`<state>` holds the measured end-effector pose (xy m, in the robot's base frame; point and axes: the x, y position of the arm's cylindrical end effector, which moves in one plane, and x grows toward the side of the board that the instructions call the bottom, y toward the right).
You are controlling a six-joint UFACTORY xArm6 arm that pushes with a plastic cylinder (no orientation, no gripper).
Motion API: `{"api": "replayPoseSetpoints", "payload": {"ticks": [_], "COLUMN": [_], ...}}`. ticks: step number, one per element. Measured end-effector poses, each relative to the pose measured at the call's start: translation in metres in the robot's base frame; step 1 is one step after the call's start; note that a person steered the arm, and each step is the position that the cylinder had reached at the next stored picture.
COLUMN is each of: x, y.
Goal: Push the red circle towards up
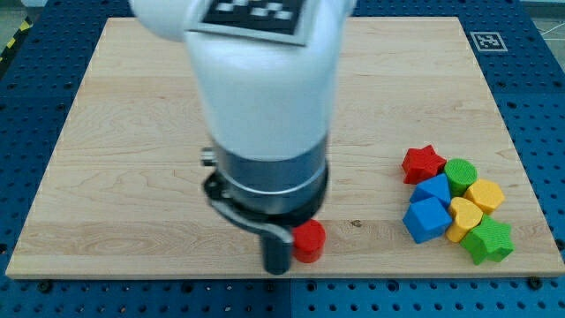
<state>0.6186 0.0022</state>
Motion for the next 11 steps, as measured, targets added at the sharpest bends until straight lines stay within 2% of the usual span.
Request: {"api": "replayPoseSetpoints", "payload": {"ticks": [1,2,3,4,5,7,9,10,11], "x": [0.0,-0.05,-0.074,-0.071,-0.021,-0.002,0.0,-0.009,-0.048], "y": [0.004,0.028,0.037,0.037,0.037,0.035,0.072,0.071,0.071]}}
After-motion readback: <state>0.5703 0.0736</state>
